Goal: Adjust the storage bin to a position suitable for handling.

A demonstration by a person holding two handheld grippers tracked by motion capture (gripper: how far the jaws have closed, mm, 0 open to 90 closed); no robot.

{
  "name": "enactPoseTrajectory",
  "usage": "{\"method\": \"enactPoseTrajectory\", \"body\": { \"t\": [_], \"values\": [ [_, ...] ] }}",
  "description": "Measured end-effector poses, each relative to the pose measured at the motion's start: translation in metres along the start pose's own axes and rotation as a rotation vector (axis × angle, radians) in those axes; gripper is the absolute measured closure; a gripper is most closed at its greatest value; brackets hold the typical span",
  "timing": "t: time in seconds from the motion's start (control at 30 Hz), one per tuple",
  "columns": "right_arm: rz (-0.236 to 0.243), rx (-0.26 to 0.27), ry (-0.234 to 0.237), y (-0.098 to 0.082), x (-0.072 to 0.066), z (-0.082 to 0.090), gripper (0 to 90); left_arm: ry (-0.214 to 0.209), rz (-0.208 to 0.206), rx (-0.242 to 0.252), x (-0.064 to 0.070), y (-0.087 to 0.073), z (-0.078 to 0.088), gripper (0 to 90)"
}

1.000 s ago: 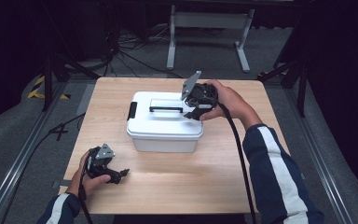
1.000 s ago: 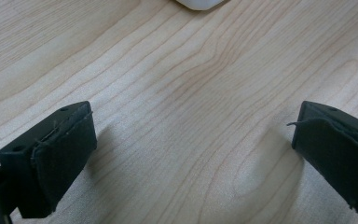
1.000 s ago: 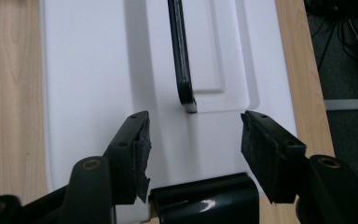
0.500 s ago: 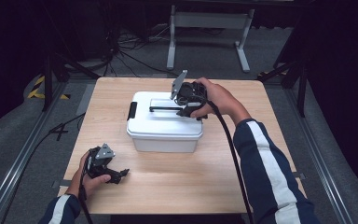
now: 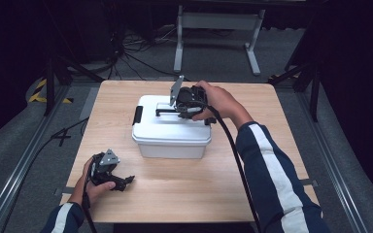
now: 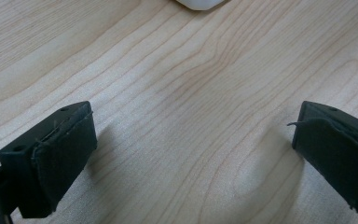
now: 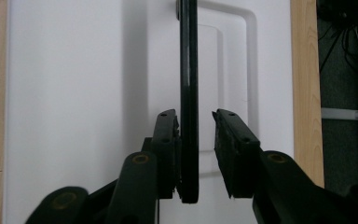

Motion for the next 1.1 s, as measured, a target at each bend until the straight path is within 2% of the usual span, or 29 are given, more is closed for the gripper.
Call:
{"method": "enactPoseTrajectory", "body": {
  "t": [0.23,0.53,0.67,0.9,1.1],
  "values": [
    [0.044,0.023,-0.012,0.011,-0.005,0.007,83.0,0.002,-0.004,0.002,0.000,0.000,0.000,0.2],
    [0.051,0.024,-0.026,0.014,-0.004,0.008,83.8,0.001,-0.005,0.003,0.000,0.000,0.000,0.1],
    [0.036,0.044,-0.024,0.017,-0.004,0.013,84.1,0.001,-0.005,0.002,-0.001,0.000,0.000,0.1],
    [0.046,0.079,-0.029,0.020,-0.003,0.020,84.3,0.001,-0.006,0.003,-0.001,0.000,0.000,0.1],
    [0.044,0.117,-0.039,0.019,-0.001,0.032,84.4,0.001,-0.005,0.003,-0.001,0.000,0.000,0.1]
  ]
}}
Point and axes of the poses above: each handheld gripper's, and its own axes: z roughly backward along the jaws, y roughly out of its top, x roughly to its right, the point moved 9 cm from there along -z, roughly forward along the jaws
